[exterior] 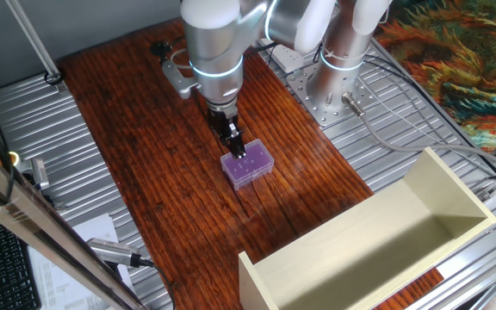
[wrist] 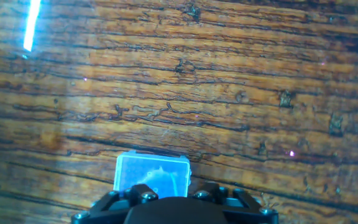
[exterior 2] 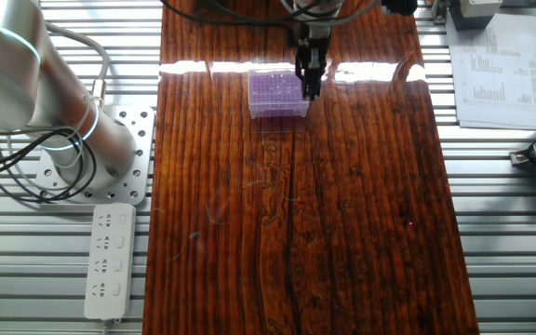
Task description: Put the object on the shelf
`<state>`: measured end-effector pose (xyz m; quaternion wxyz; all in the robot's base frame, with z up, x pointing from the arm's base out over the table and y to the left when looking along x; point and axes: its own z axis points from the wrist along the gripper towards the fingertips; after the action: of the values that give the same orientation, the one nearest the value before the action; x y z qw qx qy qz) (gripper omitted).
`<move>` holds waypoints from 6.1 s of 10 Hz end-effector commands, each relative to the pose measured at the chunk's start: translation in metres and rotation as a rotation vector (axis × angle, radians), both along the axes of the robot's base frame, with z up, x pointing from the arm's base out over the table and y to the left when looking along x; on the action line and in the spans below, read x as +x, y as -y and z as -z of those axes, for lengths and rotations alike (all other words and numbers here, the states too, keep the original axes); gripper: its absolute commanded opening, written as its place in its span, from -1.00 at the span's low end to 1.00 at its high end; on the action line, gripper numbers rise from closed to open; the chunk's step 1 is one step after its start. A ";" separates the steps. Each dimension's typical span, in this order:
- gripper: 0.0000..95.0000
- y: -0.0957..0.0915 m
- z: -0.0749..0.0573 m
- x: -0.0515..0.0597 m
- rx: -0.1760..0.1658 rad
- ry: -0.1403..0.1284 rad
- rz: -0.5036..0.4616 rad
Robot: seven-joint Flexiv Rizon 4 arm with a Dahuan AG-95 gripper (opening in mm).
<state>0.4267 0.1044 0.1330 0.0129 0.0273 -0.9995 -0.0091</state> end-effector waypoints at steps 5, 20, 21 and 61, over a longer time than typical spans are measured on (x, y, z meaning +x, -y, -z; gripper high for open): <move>1.00 -0.030 0.016 -0.010 -0.016 0.008 0.017; 1.00 -0.031 0.042 -0.015 -0.025 -0.029 -0.030; 1.00 -0.029 0.050 -0.017 -0.026 -0.034 -0.014; 1.00 -0.023 0.094 -0.048 -0.039 -0.009 -0.021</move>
<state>0.3778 0.1283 0.0381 0.0182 0.0373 -0.9991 0.0084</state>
